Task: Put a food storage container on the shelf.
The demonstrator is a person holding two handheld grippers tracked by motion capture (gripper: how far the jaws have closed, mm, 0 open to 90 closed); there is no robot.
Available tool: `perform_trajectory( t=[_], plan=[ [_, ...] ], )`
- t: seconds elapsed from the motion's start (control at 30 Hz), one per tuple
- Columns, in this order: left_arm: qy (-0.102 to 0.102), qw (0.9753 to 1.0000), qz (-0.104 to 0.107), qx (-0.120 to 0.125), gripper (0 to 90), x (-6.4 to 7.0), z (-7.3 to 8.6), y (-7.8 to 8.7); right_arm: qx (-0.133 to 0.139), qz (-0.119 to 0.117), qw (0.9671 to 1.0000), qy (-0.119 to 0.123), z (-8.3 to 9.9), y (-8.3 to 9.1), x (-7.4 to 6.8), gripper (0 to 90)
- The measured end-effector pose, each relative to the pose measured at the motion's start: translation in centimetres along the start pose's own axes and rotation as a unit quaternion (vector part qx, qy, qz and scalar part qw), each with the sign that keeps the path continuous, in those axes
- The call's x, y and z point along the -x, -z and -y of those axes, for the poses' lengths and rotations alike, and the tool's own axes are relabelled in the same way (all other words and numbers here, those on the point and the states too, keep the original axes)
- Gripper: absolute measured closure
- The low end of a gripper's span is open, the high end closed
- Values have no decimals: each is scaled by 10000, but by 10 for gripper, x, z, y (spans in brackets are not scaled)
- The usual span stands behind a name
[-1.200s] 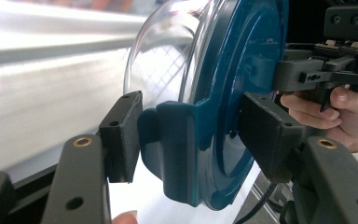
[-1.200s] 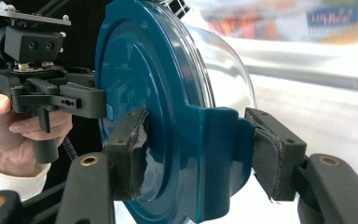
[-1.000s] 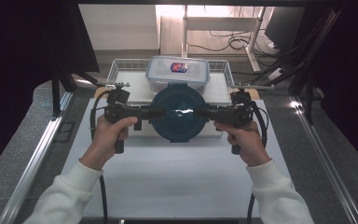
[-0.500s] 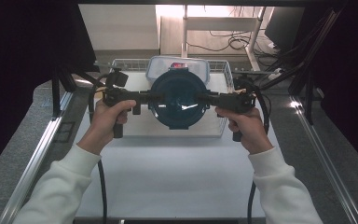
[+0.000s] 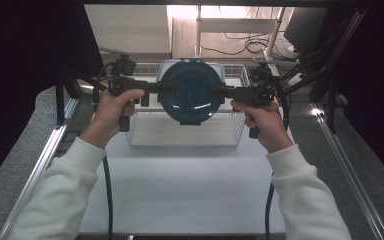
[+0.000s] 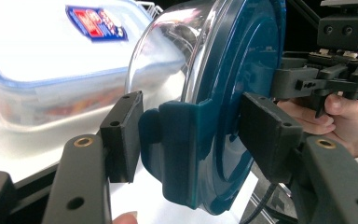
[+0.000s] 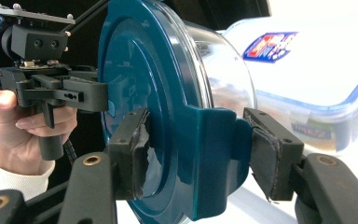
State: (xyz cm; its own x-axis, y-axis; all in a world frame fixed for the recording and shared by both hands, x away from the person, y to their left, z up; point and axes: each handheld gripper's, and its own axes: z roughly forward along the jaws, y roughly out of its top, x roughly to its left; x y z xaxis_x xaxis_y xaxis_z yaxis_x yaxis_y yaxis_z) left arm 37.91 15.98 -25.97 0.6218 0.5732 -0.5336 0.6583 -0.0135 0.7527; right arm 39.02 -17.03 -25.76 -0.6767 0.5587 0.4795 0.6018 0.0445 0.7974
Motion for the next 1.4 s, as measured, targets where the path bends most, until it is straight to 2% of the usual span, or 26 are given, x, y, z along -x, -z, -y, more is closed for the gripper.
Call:
perform_trajectory(
  t=[0.17,0.4,0.7,1.0,1.3,1.4],
  plan=[
    [-11,10000,26,-18,412,-2,-15,0,14,24,10000,14,-14,0,1,427],
    [33,10000,58,-20,411,-11,-37,-4,-59,69,9999,-82,-36,-4,7,428],
    [57,9999,101,27,411,-22,-61,-8,8,100,9999,-70,-61,-11,14,428],
    [237,9997,68,-63,410,-38,-74,-18,23,100,9995,-295,-70,-24,30,427],
    [381,9991,99,-148,406,-55,-81,-28,-22,152,9991,-407,-74,-35,43,427],
    [479,9988,8,-101,403,-58,-84,-31,27,115,9984,-558,-74,-39,50,428]
  ],
)
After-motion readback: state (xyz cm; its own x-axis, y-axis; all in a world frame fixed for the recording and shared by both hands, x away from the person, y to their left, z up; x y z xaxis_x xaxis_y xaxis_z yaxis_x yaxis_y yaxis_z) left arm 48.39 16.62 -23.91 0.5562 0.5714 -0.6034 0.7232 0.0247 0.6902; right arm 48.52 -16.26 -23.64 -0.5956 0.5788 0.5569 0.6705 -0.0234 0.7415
